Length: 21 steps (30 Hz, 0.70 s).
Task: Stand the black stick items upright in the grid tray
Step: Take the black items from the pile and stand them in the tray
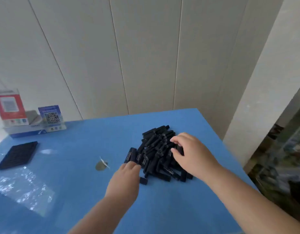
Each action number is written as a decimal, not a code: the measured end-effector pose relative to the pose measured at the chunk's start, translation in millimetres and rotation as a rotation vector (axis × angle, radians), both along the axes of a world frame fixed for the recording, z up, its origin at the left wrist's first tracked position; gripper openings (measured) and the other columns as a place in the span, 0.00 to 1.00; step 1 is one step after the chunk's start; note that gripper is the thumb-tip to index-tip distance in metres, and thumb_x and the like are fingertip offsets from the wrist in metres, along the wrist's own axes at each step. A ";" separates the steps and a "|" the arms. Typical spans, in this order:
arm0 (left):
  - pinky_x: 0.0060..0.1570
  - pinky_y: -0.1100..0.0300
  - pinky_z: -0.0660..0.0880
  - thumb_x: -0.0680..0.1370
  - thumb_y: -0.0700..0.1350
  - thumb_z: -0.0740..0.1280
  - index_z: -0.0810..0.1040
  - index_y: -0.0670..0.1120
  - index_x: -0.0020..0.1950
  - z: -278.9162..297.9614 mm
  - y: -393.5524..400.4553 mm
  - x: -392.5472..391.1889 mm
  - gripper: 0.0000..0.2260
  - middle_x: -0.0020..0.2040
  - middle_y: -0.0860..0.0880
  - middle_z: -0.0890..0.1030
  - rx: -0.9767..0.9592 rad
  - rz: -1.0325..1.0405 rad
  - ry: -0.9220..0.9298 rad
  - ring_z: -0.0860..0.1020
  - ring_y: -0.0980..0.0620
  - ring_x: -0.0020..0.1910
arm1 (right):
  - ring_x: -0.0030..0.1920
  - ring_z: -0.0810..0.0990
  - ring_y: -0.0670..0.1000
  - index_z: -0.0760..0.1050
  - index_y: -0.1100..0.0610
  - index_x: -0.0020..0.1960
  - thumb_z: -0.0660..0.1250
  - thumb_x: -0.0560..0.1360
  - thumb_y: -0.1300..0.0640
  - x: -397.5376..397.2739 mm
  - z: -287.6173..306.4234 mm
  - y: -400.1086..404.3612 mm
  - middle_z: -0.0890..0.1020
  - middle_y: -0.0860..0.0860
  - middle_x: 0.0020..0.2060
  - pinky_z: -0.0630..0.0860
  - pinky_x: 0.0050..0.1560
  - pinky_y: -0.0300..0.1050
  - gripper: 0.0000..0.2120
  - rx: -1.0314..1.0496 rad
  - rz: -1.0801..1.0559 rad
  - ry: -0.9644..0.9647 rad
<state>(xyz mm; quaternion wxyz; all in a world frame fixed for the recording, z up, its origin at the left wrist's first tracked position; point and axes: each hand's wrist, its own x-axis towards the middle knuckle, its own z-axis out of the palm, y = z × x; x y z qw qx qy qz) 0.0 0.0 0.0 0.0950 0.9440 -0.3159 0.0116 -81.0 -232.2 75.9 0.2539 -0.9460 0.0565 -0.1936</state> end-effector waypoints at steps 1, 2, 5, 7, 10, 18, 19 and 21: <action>0.62 0.58 0.70 0.79 0.41 0.60 0.70 0.52 0.68 -7.1 -0.3 -0.2 0.18 0.67 0.55 0.69 0.102 -0.005 0.030 0.69 0.50 0.65 | 0.56 0.74 0.46 0.76 0.50 0.63 0.65 0.79 0.52 3.0 -9.1 4.7 0.75 0.40 0.52 0.74 0.54 0.43 0.13 -0.045 0.004 0.077; 0.62 0.58 0.70 0.78 0.39 0.60 0.70 0.51 0.68 -15.5 0.9 1.5 0.19 0.67 0.54 0.69 0.127 -0.023 0.025 0.69 0.50 0.64 | 0.57 0.73 0.46 0.76 0.49 0.64 0.64 0.79 0.51 5.8 -15.9 8.3 0.75 0.40 0.54 0.74 0.54 0.43 0.14 -0.075 -0.001 0.119; 0.64 0.58 0.68 0.73 0.37 0.61 0.72 0.51 0.68 -34.9 10.2 6.9 0.23 0.65 0.54 0.71 0.212 -0.129 -0.024 0.70 0.48 0.64 | 0.60 0.73 0.45 0.75 0.48 0.64 0.64 0.79 0.49 7.0 -42.8 23.8 0.74 0.40 0.56 0.75 0.52 0.42 0.14 -0.104 0.047 0.231; 0.63 0.57 0.68 0.73 0.37 0.60 0.72 0.51 0.67 -36.0 15.0 11.1 0.23 0.63 0.54 0.72 0.220 -0.175 -0.075 0.71 0.48 0.63 | 0.60 0.73 0.46 0.74 0.49 0.63 0.64 0.79 0.50 5.6 -50.0 31.3 0.74 0.41 0.56 0.76 0.53 0.44 0.13 -0.105 0.056 0.248; 0.59 0.56 0.69 0.75 0.38 0.60 0.72 0.50 0.66 -30.3 19.6 12.9 0.20 0.60 0.51 0.71 0.311 -0.255 -0.111 0.71 0.47 0.58 | 0.58 0.73 0.48 0.75 0.51 0.62 0.64 0.80 0.50 3.9 -56.0 40.2 0.74 0.43 0.54 0.77 0.52 0.47 0.12 -0.123 0.078 0.265; 0.49 0.58 0.71 0.78 0.41 0.59 0.74 0.49 0.58 -23.7 30.6 1.0 0.11 0.53 0.52 0.73 0.172 -0.016 0.085 0.74 0.50 0.52 | 0.46 0.68 0.50 0.64 0.53 0.47 0.66 0.79 0.52 23.4 -61.1 58.4 0.65 0.47 0.47 0.64 0.42 0.42 0.11 -0.377 0.152 0.273; 0.45 0.58 0.73 0.78 0.42 0.59 0.76 0.50 0.54 -20.1 30.2 -2.8 0.09 0.50 0.52 0.74 0.029 0.079 0.162 0.75 0.51 0.48 | 0.45 0.67 0.50 0.64 0.53 0.48 0.68 0.78 0.52 27.4 -62.6 61.6 0.65 0.48 0.47 0.64 0.42 0.42 0.12 -0.401 0.166 0.265; 0.34 0.58 0.72 0.76 0.43 0.59 0.75 0.48 0.45 -9.8 28.4 -14.2 0.06 0.43 0.53 0.74 -0.253 0.243 0.308 0.74 0.52 0.37 | 0.46 0.67 0.51 0.68 0.54 0.50 0.69 0.78 0.52 33.8 -66.0 68.5 0.67 0.50 0.49 0.65 0.44 0.42 0.11 -0.432 0.177 0.264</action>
